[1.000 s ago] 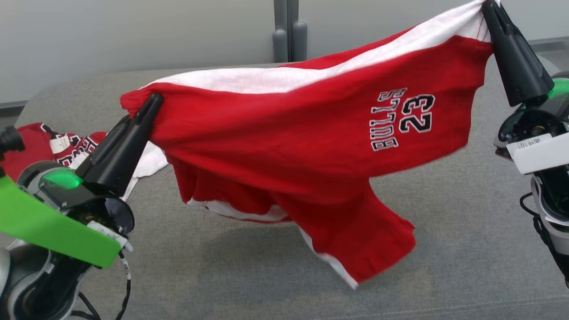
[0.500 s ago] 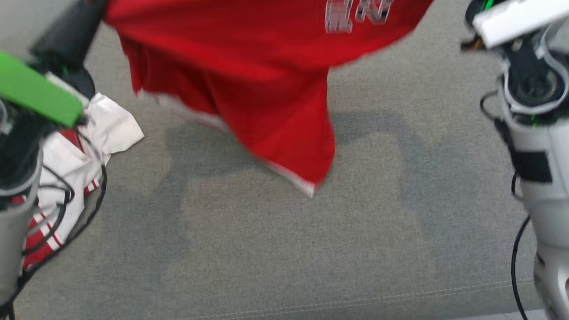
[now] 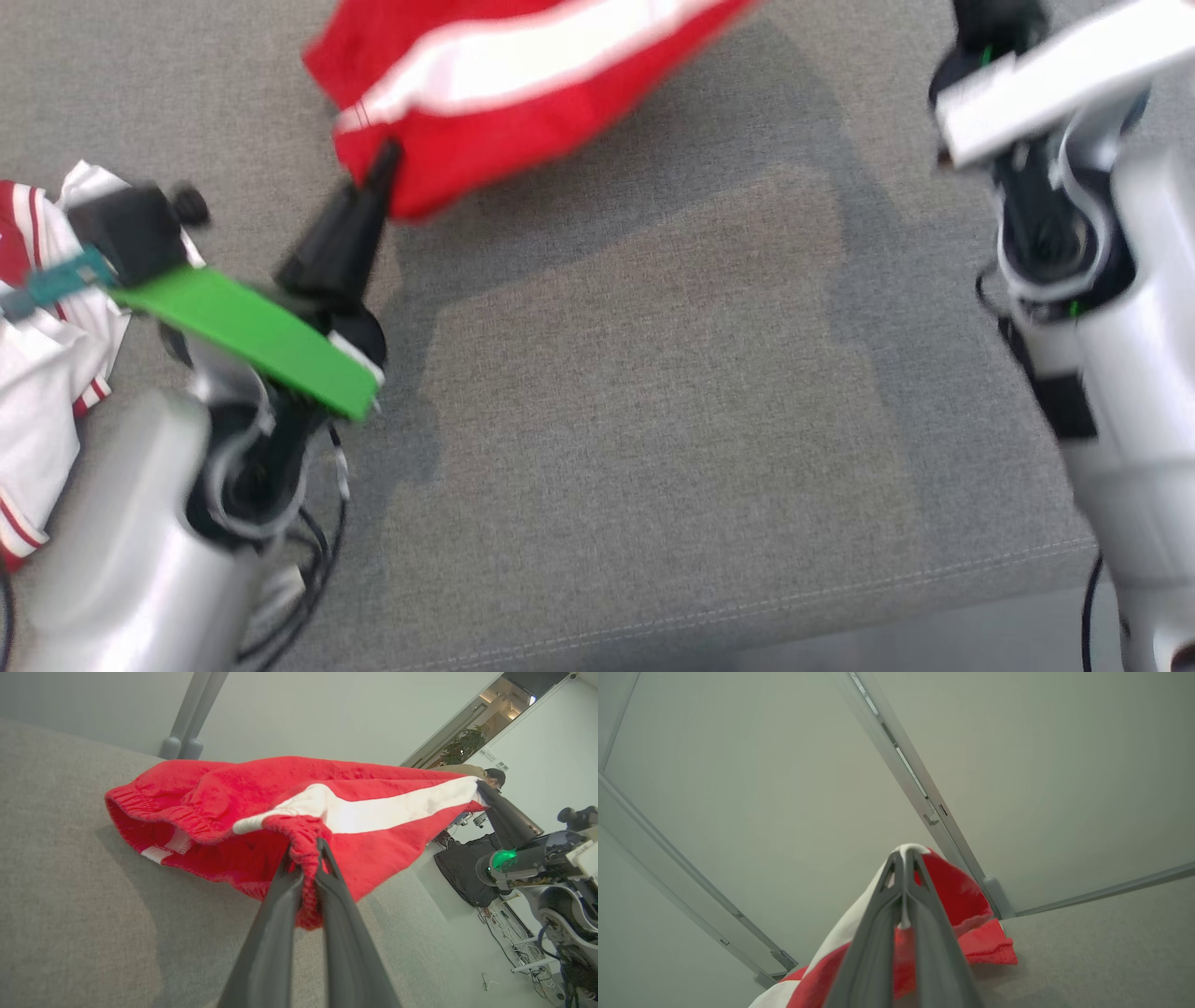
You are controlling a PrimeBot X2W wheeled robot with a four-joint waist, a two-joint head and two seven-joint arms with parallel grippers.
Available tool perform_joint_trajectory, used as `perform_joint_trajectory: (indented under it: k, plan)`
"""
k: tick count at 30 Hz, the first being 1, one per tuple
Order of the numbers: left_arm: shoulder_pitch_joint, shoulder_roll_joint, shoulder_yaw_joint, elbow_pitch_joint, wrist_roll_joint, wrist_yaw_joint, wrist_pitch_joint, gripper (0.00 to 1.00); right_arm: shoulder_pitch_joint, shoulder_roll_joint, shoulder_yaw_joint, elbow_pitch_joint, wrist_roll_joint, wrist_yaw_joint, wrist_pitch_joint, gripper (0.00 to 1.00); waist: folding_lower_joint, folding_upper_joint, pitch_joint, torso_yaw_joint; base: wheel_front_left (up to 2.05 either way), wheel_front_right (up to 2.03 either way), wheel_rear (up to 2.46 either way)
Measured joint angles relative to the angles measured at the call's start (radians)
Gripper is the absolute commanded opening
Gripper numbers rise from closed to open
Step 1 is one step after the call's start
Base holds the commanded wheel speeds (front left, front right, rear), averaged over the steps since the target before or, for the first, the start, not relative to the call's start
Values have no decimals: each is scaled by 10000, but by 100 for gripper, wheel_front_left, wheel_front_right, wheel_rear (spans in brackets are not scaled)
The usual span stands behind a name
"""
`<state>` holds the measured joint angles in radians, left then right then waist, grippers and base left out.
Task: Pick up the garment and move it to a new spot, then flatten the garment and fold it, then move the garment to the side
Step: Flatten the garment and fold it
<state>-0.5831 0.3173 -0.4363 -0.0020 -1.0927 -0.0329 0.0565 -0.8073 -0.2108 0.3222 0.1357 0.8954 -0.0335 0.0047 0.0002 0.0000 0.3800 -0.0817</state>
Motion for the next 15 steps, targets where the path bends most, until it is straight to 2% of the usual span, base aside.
perform_joint_trajectory:
  k: [3, 7, 10, 15]
  plan:
    - [1758, -299, -263, 188, -245, -395, -458, 0, 2500, -132, -29, 8, 539, 69, -84, 0, 0, 0, 83, 20, 0, 0, 0]
    - [3376, 35, -13, 642, -322, -539, -1101, 0, 5049, -35, 17, 104, 1011, 58, -192, 0, -1, 0, -39, 134, 0, 0, 0]
    - [3869, 249, 38, 859, -303, -633, -1444, 0, 5970, 77, 67, 128, 1104, 151, -407, 0, -2, 0, -221, 163, 0, 0, 0]
    - [4071, 196, -477, 817, -71, -809, -1847, 0, 6719, -236, 29, 75, 1104, 337, -629, 0, -2, 0, -558, 188, 0, 0, 0]
